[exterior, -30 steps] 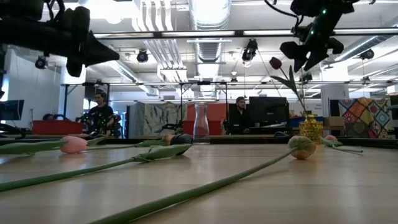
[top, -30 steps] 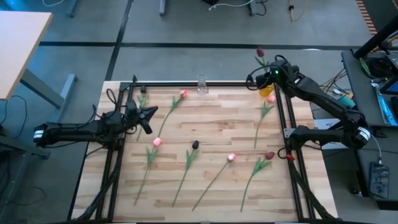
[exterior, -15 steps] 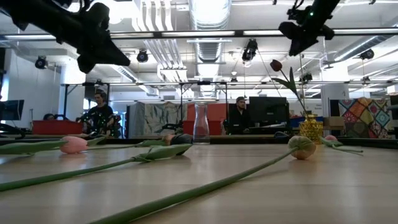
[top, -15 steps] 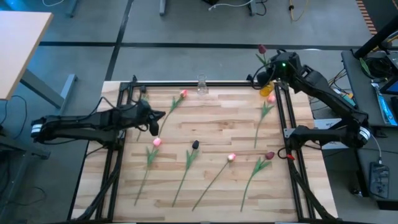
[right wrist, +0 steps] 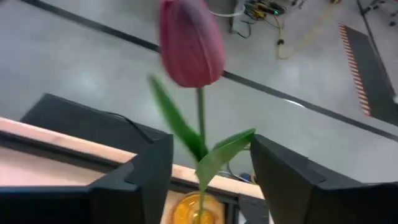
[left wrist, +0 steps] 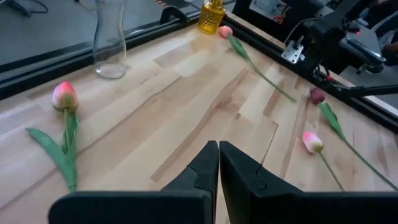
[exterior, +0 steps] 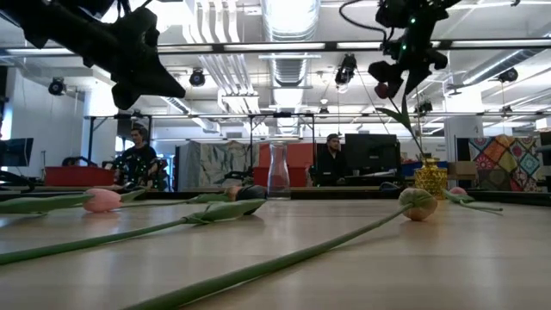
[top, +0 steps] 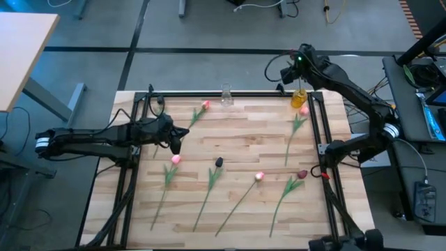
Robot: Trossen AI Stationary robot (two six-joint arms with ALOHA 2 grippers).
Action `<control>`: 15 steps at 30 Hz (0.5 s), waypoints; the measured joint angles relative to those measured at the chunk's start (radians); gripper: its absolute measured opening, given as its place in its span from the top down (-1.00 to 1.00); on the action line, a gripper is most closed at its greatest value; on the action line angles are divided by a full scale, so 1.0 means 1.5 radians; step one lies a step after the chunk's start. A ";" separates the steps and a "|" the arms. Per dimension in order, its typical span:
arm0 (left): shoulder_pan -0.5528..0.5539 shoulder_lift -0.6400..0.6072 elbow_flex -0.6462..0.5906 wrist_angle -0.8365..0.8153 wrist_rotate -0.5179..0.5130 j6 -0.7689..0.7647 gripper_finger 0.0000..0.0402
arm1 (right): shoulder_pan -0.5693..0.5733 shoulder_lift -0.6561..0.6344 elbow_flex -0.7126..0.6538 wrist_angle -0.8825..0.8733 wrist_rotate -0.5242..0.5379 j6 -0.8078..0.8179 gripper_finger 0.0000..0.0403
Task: Sort flowers into vase by color
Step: Put the top red tulip into the crystal vase
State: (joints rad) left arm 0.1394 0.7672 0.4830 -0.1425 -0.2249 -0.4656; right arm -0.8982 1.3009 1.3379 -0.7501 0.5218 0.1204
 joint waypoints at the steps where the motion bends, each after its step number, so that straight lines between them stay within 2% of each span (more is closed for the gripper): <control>1: 0.000 -0.003 -0.002 0.000 0.000 0.000 1.00 | -0.008 0.011 0.006 0.000 0.000 0.000 -0.08; 4: 0.000 -0.008 -0.004 0.000 0.000 0.003 1.00 | -0.030 0.036 0.015 -0.004 -0.006 0.005 -0.08; 7: 0.000 -0.009 -0.006 0.000 -0.006 0.007 1.00 | -0.048 0.052 0.016 -0.004 -0.045 -0.005 0.04; 10: 0.000 -0.008 -0.007 0.000 -0.017 0.008 1.00 | -0.054 0.062 0.016 -0.005 -0.068 -0.006 0.27; 15: 0.000 -0.008 -0.007 0.000 -0.020 0.008 1.00 | -0.052 0.047 0.016 -0.004 -0.072 -0.015 0.77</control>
State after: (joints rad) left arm 0.1394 0.7559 0.4725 -0.1421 -0.2546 -0.4541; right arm -0.9769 1.3711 1.3621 -0.7555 0.4141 0.0982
